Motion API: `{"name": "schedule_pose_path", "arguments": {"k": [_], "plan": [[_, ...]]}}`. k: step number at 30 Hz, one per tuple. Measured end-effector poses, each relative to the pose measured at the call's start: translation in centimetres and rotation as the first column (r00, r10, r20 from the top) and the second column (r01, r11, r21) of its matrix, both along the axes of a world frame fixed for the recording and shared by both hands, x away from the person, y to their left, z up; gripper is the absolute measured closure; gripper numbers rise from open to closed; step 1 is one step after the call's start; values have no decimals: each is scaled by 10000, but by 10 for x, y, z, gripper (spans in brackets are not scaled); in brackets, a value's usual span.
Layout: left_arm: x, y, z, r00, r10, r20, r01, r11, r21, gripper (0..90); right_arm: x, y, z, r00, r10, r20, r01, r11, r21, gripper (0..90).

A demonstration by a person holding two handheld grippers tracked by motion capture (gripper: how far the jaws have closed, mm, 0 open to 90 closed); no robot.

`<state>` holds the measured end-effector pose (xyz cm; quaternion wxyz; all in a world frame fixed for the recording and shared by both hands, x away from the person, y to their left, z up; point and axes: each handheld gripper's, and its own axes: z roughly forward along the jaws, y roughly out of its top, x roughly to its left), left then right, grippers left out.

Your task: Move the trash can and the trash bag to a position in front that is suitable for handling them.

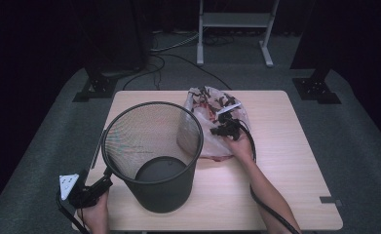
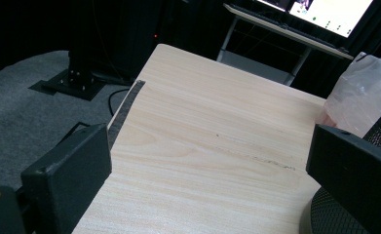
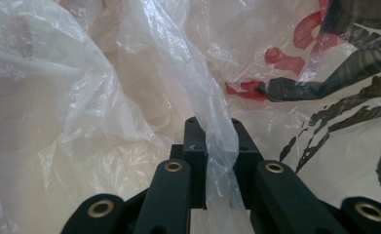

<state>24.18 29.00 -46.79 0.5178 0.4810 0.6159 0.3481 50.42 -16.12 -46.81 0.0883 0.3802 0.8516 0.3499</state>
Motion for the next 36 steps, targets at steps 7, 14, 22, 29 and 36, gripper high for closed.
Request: {"name": "schedule_pose_path", "arguments": {"k": [7, 14, 22, 29, 36], "plan": [[0, -1, 0, 10000, -75, -4, 75, 10000, -31, 16, -5, -20, 0, 9998, -185, -55, 185, 9998, 48, 842], [1, -3, -1, 10000, -93, -11, 93, 10000, -4, 16, -13, -40, -1, 9990, -442, -73, 443, 9989, 156, 849], [0, -3, -1, 10000, -69, 47, 70, 10000, -39, 16, -23, -64, -2, 9984, -556, -63, 558, 9981, 242, 854], [0, -5, -1, 9998, -147, 103, 148, 9999, -83, 16, -32, -86, -3, 9975, -707, -56, 708, 9972, 257, 862], [0, -5, -1, 9998, -161, 84, 161, 9999, -17, 16, -44, -108, -5, 9952, -979, -55, 980, 9938, 525, 869]]}}
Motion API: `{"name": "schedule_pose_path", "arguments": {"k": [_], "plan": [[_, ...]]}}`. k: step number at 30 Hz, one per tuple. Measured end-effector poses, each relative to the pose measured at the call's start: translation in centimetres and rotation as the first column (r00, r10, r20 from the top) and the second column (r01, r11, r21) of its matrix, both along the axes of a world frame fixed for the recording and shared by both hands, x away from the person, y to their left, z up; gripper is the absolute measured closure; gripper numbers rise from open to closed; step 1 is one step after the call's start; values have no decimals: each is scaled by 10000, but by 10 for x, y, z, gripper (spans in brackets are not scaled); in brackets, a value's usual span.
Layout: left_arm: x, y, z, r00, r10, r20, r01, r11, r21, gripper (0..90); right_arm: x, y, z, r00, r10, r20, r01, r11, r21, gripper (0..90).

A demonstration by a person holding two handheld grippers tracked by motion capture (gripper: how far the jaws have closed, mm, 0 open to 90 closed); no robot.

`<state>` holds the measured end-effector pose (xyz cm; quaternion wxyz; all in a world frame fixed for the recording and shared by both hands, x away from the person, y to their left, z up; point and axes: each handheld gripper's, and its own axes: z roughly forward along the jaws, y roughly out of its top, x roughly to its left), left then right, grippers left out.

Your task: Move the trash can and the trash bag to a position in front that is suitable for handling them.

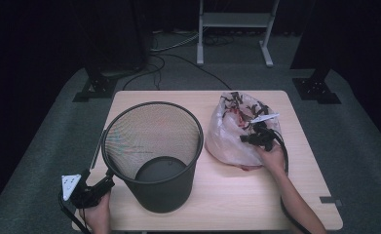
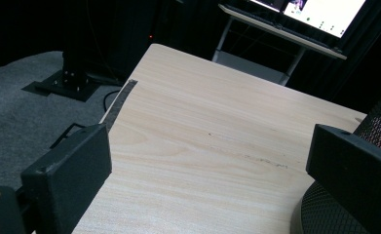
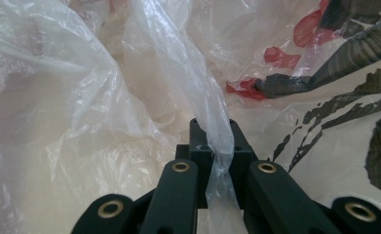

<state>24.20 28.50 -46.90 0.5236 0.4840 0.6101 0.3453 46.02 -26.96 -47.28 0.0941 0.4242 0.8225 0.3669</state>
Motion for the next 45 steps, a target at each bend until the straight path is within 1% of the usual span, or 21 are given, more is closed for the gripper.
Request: {"name": "schedule_pose_path", "arguments": {"k": [6, 8, 10, 12, 14, 18, 20, 23, 25, 35, 37, 39, 42, 45], "plan": [[0, -2, 1, 9999, -106, 14, 106, 9999, 33, 16, -11, -19, -2, 9998, -172, 73, 171, 9998, 128, 875], [1, -3, 1, 9999, -125, 50, 125, 9999, -36, 16, -15, -25, -2, 9997, -246, 75, 244, 9994, 233, 875], [1, -4, 1, 9999, -143, 38, 143, 9999, 32, 16, -19, -31, -3, 9994, -322, 112, 319, 9990, 310, 877], [2, -4, 1, 9997, -254, 47, 255, 9996, -150, 16, -23, -37, -4, 9991, -397, 130, 392, 9984, 413, 877], [2, -6, 2, 9996, -258, 66, 258, 9997, -30, 16, -28, -42, -5, 9989, -441, 164, 433, 9980, 463, 878], [3, -8, 3, 9994, -323, 108, 323, 9995, 25, 16, -37, -50, -5, 9983, -540, 238, 529, 9976, 441, 879], [3, -9, 4, 9993, -358, 130, 358, 9994, 13, 16, -41, -54, -6, 9979, -616, 213, 604, 9968, 515, 879], [3, -11, 5, 9991, -412, 143, 411, 9992, 25, 16, -48, -59, -6, 9972, -681, 302, 665, 9965, 514, 880], [3, -12, 6, 9987, -475, 188, 477, 9988, -87, 16, -53, -62, -7, 9969, -715, 334, 697, 9962, 516, 880], [4, -21, 11, 9968, -748, 295, 748, 9972, 13, 16, -74, -76, -7, 9942, -968, 461, 948, 9945, 437, 880], [5, -24, 12, 9960, -845, 295, 844, 9964, 66, 16, -77, -80, -8, 9932, -1061, 486, 1034, 9931, 559, 880], [5, -26, 12, 9964, -804, 262, 803, 9968, 46, 22, -80, -82, -9, 9926, -1136, 419, 1106, 9916, 667, 880], [6, -27, 12, 9962, -845, 198, 847, 9964, -71, 29, -83, -84, -8, 9923, -1145, 474, 1117, 9921, 570, 880], [5, -29, 13, 9966, -815, 148, 814, 9967, 50, 35, -85, -86, -9, 9922, -1173, 414, 1146, 9914, 628, 880]]}}
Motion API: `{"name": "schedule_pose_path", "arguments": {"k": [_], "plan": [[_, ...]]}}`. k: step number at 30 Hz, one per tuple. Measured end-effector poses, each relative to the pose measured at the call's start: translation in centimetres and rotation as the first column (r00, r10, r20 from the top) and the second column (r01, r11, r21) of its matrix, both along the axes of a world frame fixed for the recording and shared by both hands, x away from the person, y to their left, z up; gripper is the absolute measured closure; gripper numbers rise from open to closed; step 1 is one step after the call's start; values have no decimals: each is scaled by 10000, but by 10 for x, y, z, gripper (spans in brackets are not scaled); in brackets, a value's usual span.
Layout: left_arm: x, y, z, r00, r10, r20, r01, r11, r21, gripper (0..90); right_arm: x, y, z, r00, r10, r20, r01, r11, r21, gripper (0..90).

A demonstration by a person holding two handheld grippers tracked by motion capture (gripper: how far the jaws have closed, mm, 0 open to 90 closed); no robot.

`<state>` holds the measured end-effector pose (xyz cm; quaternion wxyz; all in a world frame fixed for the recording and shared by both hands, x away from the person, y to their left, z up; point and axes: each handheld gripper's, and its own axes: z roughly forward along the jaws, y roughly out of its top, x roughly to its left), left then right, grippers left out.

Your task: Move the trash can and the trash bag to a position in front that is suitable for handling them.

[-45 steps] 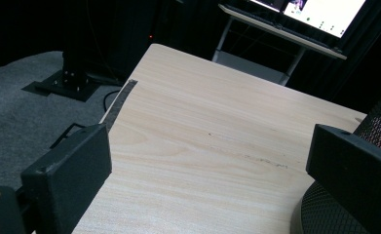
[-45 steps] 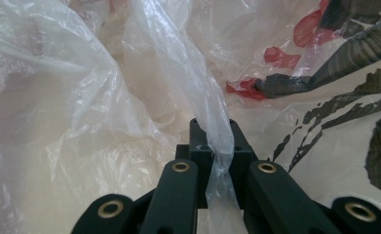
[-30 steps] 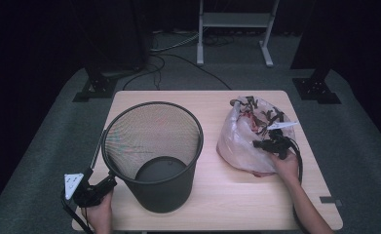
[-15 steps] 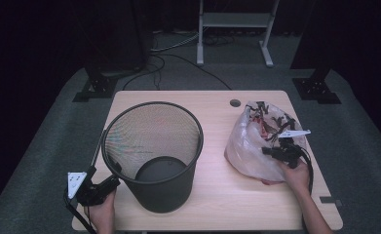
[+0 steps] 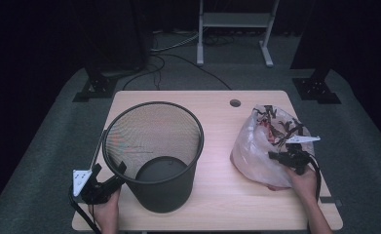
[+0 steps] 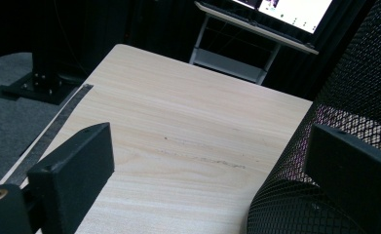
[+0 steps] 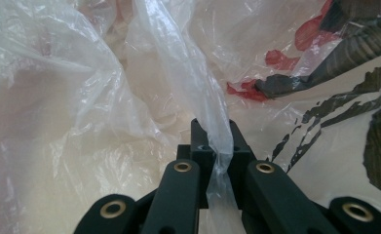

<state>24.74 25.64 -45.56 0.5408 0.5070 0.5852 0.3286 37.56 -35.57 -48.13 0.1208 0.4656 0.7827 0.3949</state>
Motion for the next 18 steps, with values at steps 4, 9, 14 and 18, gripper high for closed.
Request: {"name": "schedule_pose_path", "arguments": {"k": [4, 9, 14, 18], "plan": [[1, -5, 0, 10000, -39, -20, 39, 10000, 4, 47, -2, -1, 0, 10000, -51, -54, 51, 10000, -1, 880], [2, -13, 1, 9996, -294, -29, 294, 9996, 8, 46, -5, -2, 0, 9997, -95, -232, 101, 9996, 251, 880], [3, -21, 1, 9987, -508, -16, 508, 9987, 47, 46, -6, -5, 0, 9994, -179, -281, 188, 9993, 324, 882], [3, -27, 2, 9977, -679, -39, 679, 9976, 148, 46, -7, -8, 0, 9991, -277, -321, 289, 9989, 373, 883]]}}
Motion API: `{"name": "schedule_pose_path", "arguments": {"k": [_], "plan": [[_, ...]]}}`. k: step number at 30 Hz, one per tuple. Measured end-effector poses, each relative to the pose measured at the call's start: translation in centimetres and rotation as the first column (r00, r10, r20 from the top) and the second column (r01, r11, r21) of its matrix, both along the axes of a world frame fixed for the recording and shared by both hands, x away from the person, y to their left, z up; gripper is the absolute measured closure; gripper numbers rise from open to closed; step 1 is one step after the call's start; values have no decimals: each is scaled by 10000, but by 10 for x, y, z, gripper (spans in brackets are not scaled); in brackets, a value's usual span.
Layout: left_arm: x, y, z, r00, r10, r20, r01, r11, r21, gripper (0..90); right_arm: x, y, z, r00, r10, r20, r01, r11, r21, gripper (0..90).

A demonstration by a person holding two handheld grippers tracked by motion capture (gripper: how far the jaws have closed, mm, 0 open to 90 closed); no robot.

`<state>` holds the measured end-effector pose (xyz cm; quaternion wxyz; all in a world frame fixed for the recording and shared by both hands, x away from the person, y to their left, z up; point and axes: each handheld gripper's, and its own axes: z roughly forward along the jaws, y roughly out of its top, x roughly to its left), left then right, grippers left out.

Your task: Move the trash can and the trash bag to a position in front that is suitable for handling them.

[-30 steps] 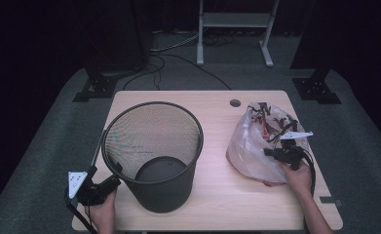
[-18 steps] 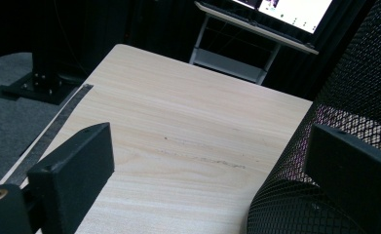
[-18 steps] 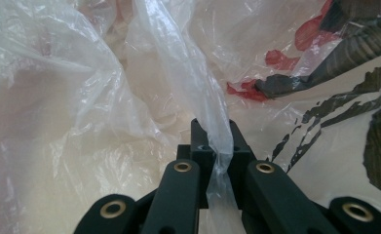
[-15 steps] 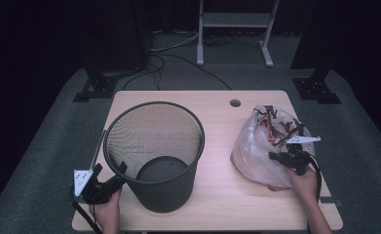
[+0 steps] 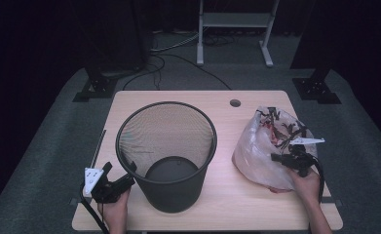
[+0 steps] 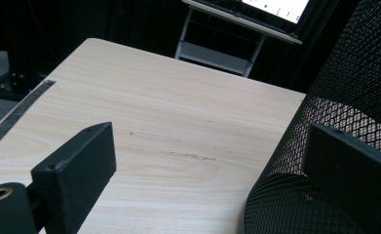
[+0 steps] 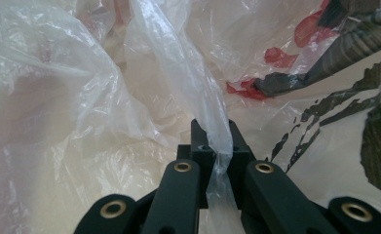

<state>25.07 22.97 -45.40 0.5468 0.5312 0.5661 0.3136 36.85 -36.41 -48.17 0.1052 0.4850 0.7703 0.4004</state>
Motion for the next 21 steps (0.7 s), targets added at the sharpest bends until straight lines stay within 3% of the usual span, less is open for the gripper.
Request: {"name": "schedule_pose_path", "arguments": {"k": [21], "plan": [[6, -39, 2, 9968, -800, -77, 802, 9963, 324, 46, -3, -8, 0, 9992, -372, -167, 375, 9991, 178, 883]]}}
